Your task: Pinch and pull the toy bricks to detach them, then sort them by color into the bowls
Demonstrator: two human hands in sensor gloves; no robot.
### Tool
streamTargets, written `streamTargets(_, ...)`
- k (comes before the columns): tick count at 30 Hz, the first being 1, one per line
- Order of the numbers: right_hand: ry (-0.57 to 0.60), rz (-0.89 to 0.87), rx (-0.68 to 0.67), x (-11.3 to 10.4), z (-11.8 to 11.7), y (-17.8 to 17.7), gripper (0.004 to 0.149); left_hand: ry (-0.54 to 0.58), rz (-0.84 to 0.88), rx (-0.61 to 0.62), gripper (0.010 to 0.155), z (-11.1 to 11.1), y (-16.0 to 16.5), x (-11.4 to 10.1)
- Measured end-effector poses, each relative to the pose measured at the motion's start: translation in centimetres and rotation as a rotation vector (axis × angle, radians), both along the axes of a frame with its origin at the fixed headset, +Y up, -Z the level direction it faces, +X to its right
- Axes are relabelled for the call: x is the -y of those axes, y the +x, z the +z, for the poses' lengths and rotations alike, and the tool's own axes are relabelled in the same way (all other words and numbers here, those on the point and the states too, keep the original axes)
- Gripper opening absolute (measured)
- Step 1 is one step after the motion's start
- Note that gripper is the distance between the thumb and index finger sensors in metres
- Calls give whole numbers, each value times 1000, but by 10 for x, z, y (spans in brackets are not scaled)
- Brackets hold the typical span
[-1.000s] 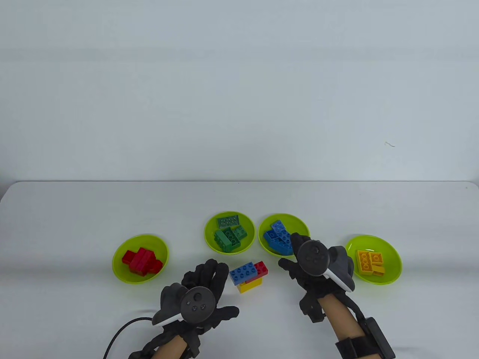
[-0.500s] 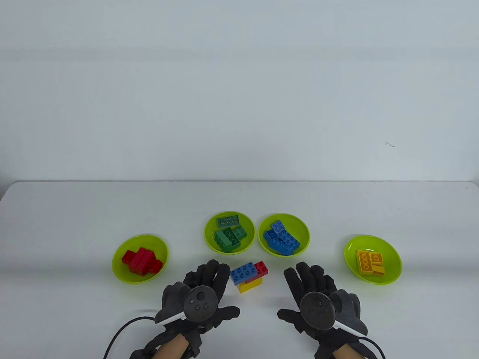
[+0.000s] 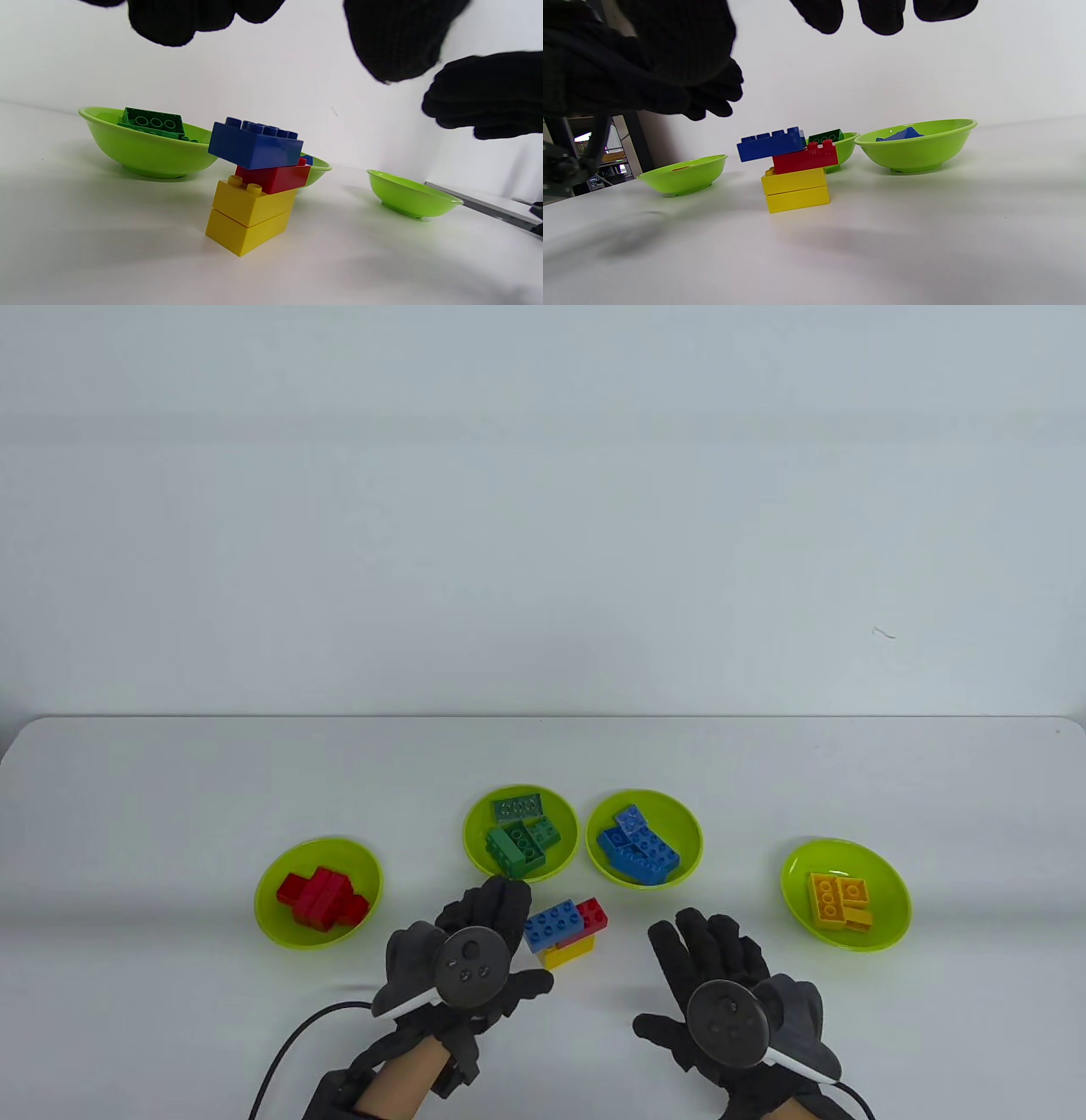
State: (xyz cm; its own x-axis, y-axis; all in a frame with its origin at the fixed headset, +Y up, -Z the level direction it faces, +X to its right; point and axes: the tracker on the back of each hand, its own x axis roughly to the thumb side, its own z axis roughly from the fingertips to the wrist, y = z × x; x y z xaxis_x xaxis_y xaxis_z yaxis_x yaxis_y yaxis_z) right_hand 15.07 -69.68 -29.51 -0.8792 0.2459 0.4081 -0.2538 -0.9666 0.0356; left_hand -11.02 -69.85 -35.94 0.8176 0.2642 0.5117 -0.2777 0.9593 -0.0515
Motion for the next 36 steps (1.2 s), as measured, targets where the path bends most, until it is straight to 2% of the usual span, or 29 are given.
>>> streamTargets(4, 0, -14, -2, 0, 0, 0, 88, -22, -87, -40, 83, -25, 15, 12)
streamTargets(8, 0, -25, -2, 0, -1, 1, 88, -74, -135, -67, 80, -39, 25, 27)
streamTargets(13, -2, -36, -3, 0, -1, 1, 87, -31, -195, -66, 72, -43, 31, 38)
streamTargets(15, -5, -41, -5, 0, -1, 1, 87, 9, -166, -69, 70, -42, 32, 39)
streamTargets(20, -2, -73, -10, 0, -1, 0, 87, 20, -79, -57, 66, -39, 29, 39)
streamTargets(24, -4, -136, -16, -1, -5, -2, 86, 28, -44, 12, 65, -26, 28, 23)
streamTargets(28, 0, -224, -42, -2, -9, -6, 87, 45, 25, 122, 64, -5, 26, -7)
streamTargets(32, -10, -313, -98, -4, -10, -12, 87, -4, 52, 217, 64, 15, 24, -32)
streamTargets(36, -30, -365, -147, -2, -7, -16, 82, 51, 86, 267, 64, 31, 21, -45)
